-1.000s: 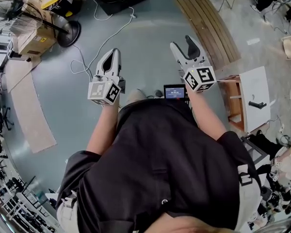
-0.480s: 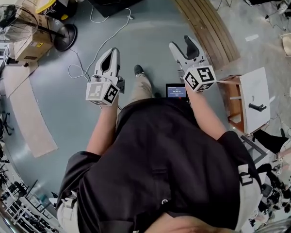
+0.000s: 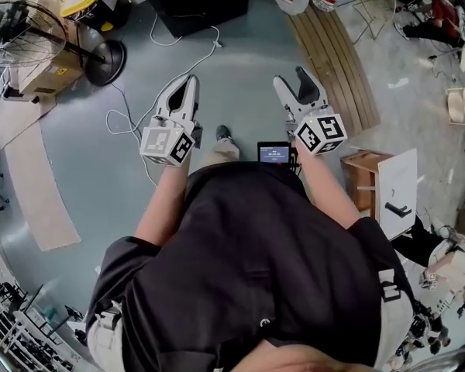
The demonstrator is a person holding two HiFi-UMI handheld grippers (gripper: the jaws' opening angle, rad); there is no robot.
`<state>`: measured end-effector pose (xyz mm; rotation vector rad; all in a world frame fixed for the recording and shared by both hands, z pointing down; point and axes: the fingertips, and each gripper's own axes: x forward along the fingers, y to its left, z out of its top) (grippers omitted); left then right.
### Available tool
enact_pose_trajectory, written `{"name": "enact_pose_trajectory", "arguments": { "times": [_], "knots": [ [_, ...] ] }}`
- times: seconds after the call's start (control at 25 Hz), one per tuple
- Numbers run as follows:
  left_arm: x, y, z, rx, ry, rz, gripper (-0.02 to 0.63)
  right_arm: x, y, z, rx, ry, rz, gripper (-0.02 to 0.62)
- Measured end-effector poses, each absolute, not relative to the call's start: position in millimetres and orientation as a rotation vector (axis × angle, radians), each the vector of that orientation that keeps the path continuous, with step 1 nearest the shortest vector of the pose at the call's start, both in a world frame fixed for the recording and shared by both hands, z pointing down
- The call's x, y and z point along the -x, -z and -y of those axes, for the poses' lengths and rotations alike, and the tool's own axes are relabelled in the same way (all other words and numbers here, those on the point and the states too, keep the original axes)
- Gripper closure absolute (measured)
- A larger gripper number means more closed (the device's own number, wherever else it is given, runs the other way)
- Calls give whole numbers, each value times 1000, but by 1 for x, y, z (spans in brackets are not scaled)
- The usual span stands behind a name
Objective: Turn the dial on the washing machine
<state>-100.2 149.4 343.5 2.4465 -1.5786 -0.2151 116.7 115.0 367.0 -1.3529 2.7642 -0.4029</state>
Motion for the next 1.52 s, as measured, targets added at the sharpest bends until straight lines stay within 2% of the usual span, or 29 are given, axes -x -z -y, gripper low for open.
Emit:
{"name": "enact_pose_trajectory", "arguments": {
  "times": [0.44, 0.76, 1.16, 1.52],
  "knots": [
    [197, -335, -27, -2460, 264, 1547, 611, -31, -348, 20, 1342, 439, -2728, 318],
    [205, -346, 53, -2488, 231, 1520, 611, -25, -372, 104, 1358, 539, -2665, 318],
    [215, -356, 213, -2563, 102, 1452, 611, -20, -391, 283, 1356, 592, -2545, 327],
    [201, -370, 348, -2567, 2, 1456, 611, -6, -403, 416, 1149, 631, -2614, 327]
  ]
}}
